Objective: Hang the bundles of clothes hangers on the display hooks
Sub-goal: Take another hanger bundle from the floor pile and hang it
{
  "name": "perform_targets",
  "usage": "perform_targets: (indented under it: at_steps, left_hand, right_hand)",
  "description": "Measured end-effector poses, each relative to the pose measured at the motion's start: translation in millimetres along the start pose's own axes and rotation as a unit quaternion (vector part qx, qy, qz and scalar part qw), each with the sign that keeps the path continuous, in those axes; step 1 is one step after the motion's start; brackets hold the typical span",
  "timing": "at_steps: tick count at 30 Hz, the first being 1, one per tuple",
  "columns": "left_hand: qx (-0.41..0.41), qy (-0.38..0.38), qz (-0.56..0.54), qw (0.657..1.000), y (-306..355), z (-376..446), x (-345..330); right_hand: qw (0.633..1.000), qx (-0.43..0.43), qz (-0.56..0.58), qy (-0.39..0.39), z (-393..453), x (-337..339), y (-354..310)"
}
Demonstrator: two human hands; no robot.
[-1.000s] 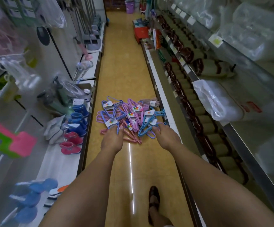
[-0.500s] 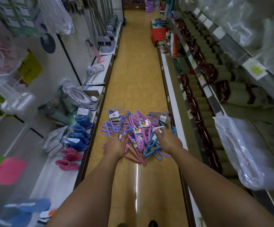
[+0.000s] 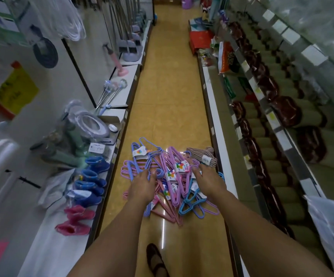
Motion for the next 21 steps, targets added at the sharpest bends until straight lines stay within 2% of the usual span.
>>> perform_targets:
  at_steps: [5,10,15,21]
  left_hand:
    - [0.014,-0.018,0.003,1.000,-25,53,-1]
    - [0.023,-0.050,-0.004,0.998,-47,91,-32]
    - [0.026,-0.075,-0.005,0.997,-67,135,-92]
    - [0.010,-0.108,-0.017,0.994,-116,195,-204]
  right_hand:
    - [1.000,-0.008,-0.012,-0.008,44,-11,-30]
    - [0.999,-0.024,-0.009,-0.025,89,-40,-25]
    - [0.999,-0.037,-0.020,-0.032,146,-74,3]
    - [0.997,-0.054,-0.038,-0.049,233,-146,53]
Point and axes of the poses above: each hand's wrist, its own z-axis towards the middle knuckle, its own x-axis out of the back of the hand, y = z × x, the point moved 6 cm from there along z, towards the middle knuckle, and after that the axes turned 10 degrees about -x, right-handed, at the moved point
